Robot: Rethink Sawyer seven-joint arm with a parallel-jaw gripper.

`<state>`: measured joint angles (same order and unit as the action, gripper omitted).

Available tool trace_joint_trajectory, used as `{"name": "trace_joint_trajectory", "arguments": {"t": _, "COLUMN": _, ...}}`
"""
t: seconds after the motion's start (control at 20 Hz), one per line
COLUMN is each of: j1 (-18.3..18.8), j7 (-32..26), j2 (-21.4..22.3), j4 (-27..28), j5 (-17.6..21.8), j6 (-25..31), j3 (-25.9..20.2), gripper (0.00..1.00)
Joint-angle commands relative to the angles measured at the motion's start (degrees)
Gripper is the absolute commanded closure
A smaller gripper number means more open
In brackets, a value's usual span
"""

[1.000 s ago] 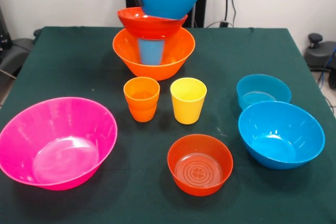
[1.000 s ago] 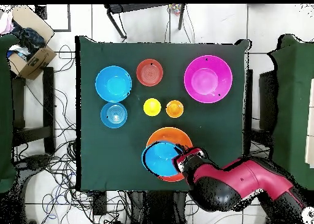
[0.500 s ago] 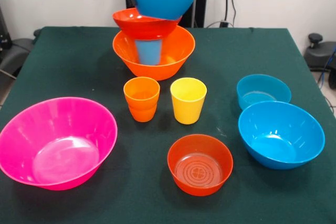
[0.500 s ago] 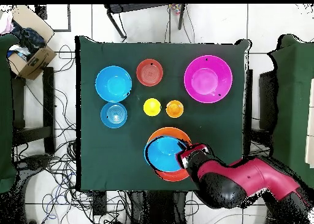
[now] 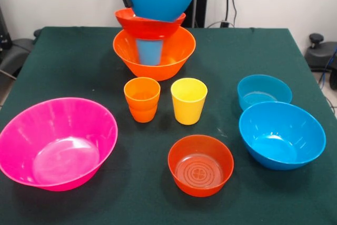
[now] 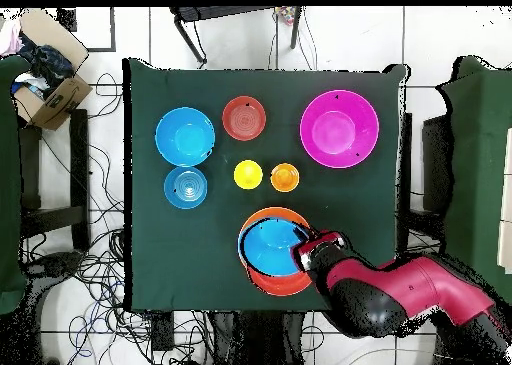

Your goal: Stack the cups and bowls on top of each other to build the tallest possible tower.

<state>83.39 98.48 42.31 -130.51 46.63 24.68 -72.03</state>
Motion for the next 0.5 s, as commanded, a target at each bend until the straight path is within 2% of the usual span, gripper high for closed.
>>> {"name": "trace_joint_trajectory", "arguments": {"t": 0.05, "j1": -1.2, "j7": -5.0, "j2": -3.6, "j4": 1.7, "j5": 4.3, "j6": -2.8, "j3": 2.1, "gripper": 1.0}}
{"name": "trace_joint_trajectory", "arguments": {"t": 0.35, "j1": -0.8, "j7": -5.1, "j2": -5.0, "j4": 1.7, "j5": 5.3, "j6": -3.3, "j3": 2.8, "gripper": 1.0}}
{"name": "trace_joint_trajectory", "arguments": {"t": 0.5, "j1": 0.0, "j7": -6.9, "j2": -6.2, "j4": 0.9, "j5": 2.7, "j6": 0.3, "j3": 2.4, "gripper": 1.0}}
